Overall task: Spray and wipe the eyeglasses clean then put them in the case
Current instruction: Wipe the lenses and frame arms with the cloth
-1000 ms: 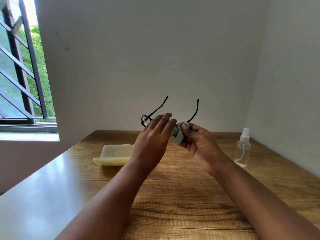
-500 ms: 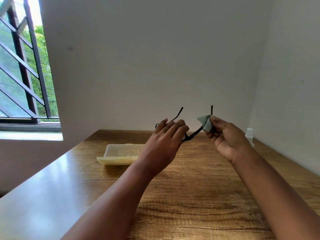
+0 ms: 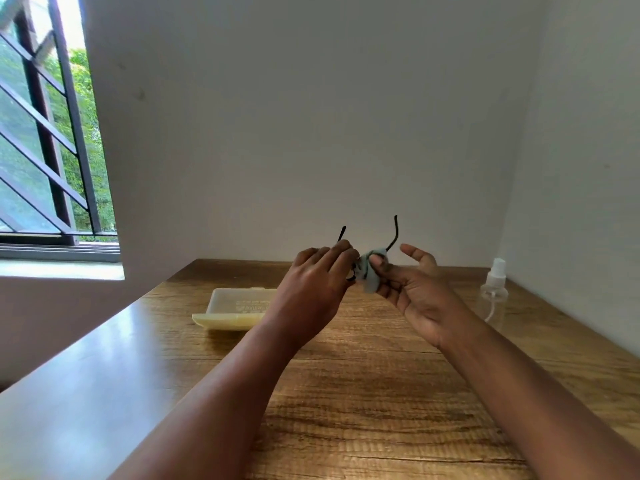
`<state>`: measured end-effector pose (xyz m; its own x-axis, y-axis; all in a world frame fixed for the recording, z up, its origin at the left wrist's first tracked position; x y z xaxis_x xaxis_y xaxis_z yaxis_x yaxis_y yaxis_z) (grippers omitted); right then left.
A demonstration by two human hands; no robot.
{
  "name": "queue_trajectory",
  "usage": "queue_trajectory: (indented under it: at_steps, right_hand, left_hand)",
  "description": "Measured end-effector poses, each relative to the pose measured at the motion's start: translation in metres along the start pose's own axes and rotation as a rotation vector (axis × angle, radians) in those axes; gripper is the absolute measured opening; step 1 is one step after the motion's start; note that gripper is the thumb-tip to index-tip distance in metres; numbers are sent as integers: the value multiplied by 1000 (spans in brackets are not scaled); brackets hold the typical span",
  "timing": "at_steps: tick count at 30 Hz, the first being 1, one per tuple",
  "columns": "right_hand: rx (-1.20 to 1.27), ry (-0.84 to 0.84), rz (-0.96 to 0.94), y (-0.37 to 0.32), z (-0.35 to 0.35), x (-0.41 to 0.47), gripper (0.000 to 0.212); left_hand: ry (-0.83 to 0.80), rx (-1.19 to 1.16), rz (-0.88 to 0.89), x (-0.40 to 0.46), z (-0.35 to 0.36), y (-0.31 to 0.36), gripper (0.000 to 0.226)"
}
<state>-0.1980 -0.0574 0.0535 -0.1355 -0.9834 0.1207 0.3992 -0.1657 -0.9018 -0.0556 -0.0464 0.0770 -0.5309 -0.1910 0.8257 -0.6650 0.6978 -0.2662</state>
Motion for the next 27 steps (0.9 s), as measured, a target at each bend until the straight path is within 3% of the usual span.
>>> queue_trajectory:
  at_steps: [6,18,27]
  right_hand:
    - [-24,-51,-23,-1,5,-3,80]
    - [169,286,-100,-29,-53,16,62]
    - [17,311,-271,-51,-63,10,52]
  left_hand:
    - [-20,-26,-9,2,-1,0,31]
    - [-90,-205,29,2,-4,14,31]
    - [-122,-259,68,1,-7,17,32]
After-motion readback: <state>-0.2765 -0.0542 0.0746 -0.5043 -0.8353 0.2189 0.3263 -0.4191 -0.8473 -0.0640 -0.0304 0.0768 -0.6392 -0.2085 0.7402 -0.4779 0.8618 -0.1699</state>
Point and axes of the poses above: each hand's wrist, its own x-axis towards the middle knuckle, its own z-axis out of the palm, y = z × x, the point moved 7 cm from there along x, towards the middle knuckle, and after that the axes turned 4 degrees about z, right-handed, at the moved point
